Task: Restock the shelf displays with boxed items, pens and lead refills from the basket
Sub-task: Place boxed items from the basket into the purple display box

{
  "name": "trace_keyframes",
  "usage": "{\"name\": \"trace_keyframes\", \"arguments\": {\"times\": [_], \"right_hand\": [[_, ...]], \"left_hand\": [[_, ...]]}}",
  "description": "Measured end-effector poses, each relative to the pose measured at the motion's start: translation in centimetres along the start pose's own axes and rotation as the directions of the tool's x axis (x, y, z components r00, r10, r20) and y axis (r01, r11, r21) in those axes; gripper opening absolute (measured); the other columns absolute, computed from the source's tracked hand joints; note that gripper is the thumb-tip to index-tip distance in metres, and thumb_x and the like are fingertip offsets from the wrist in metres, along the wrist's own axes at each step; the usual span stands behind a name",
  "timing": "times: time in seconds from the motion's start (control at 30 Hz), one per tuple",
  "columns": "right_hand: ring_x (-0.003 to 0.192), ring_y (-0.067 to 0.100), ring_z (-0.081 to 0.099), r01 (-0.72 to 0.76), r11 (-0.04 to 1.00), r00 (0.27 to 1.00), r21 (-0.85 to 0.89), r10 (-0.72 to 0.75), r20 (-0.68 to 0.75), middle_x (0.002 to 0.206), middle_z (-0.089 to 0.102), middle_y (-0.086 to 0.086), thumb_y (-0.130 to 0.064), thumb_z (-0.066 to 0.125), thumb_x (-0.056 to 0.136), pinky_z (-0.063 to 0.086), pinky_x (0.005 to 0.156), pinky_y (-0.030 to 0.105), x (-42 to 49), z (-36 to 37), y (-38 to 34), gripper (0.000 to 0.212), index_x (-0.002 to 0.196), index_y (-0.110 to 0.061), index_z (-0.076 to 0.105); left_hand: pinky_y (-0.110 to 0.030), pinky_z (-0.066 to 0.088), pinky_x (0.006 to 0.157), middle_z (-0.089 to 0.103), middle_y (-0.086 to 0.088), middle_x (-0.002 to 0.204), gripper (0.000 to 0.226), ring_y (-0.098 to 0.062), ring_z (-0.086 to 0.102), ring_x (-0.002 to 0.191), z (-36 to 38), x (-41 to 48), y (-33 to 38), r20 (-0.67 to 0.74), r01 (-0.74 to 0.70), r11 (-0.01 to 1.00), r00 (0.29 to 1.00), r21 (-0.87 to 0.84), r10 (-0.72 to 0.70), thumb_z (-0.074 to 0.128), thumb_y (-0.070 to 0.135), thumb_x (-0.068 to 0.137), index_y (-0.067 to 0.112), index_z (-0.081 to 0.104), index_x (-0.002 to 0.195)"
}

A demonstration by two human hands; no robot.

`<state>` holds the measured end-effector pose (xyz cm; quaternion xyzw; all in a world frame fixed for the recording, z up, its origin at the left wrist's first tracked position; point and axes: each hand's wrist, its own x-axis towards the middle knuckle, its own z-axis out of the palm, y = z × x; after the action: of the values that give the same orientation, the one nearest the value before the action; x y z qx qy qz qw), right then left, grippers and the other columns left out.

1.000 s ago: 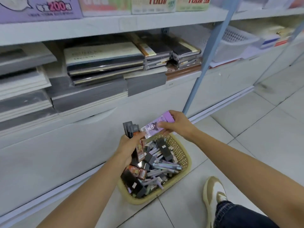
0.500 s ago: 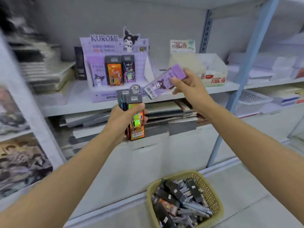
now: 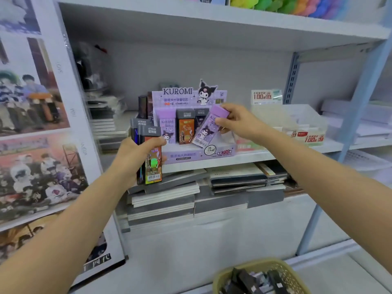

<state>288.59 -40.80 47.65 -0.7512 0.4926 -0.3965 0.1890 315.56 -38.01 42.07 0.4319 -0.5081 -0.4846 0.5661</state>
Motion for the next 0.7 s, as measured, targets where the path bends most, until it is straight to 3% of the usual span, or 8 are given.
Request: {"name": "trace_keyframes", "arguments": {"times": [0.07,0.17,0.27,0.37,0.57,0.7], "right_hand": [[0.093,0.024,0.067,0.070,0.997,0.997,0.040,-0.070,0.015,0.105,0.068,0.013,-0.010,0.055,0.097,0.058,0.081,0.030,0.6,0.1,-1.0,0.023,0.120,-0.003,0.056],[0.097,0.022,0.067,0.188,0.978,0.982,0.090,-0.187,-0.018,0.102,0.066,0.009,-0.008,0.054,0.098,0.058,0.080,0.030,1.6,2.1,-3.4,0.016,0.112,-0.003,0.055],[0.092,0.028,0.066,0.238,0.969,0.971,-0.065,-0.239,-0.015,0.098,0.064,0.015,-0.008,0.056,0.096,0.056,0.080,0.038,2.4,4.9,-4.4,0.014,0.105,0.002,0.057],[0.084,0.029,0.060,0.256,0.946,0.966,-0.201,-0.256,0.025,0.090,0.059,0.012,-0.010,0.058,0.095,0.049,0.078,0.038,2.9,5.9,-3.8,0.009,0.097,-0.001,0.057],[0.080,0.028,0.057,0.291,0.887,0.957,-0.358,-0.274,0.099,0.091,0.062,0.014,-0.017,0.058,0.096,0.047,0.075,0.040,4.3,6.2,-4.5,0.014,0.106,-0.008,0.057],[0.074,0.019,0.058,0.326,0.868,0.944,-0.375,-0.322,0.076,0.093,0.064,0.006,-0.014,0.062,0.093,0.048,0.070,0.030,4.9,6.9,-4.9,0.028,0.120,-0.016,0.053]], "left_hand": [[-0.033,0.059,0.063,0.076,-0.008,0.090,0.021,-0.024,0.073,0.069,-0.4,0.2,-0.2,0.045,-0.002,0.999,0.999,0.045,0.000,0.075,0.022,0.081,0.011,0.070,0.098],[-0.031,0.057,0.059,0.076,-0.008,0.085,0.017,-0.020,0.071,0.064,-0.7,0.3,-0.6,0.056,0.005,0.999,0.998,0.036,-0.007,0.072,0.020,0.084,0.007,0.069,0.095],[-0.029,0.056,0.053,0.074,-0.012,0.073,0.011,-0.023,0.072,0.061,-1.5,0.3,-0.6,-0.003,0.030,0.999,1.000,-0.036,-0.031,0.074,0.016,0.083,0.009,0.069,0.089],[-0.030,0.057,0.055,0.074,-0.016,0.075,0.016,-0.027,0.073,0.067,-2.2,0.3,-0.6,0.011,0.042,0.999,0.999,-0.006,-0.042,0.076,0.016,0.080,0.008,0.070,0.092],[-0.029,0.056,0.054,0.075,-0.014,0.078,0.016,-0.027,0.074,0.069,-1.7,0.5,-0.5,0.033,0.052,0.998,0.998,-0.043,-0.050,0.077,0.016,0.080,0.011,0.070,0.093],[-0.028,0.056,0.053,0.075,-0.014,0.079,0.020,-0.025,0.074,0.068,-2.0,0.6,-0.3,0.027,0.064,0.998,0.998,-0.026,-0.063,0.077,0.017,0.080,0.010,0.069,0.096]]}}
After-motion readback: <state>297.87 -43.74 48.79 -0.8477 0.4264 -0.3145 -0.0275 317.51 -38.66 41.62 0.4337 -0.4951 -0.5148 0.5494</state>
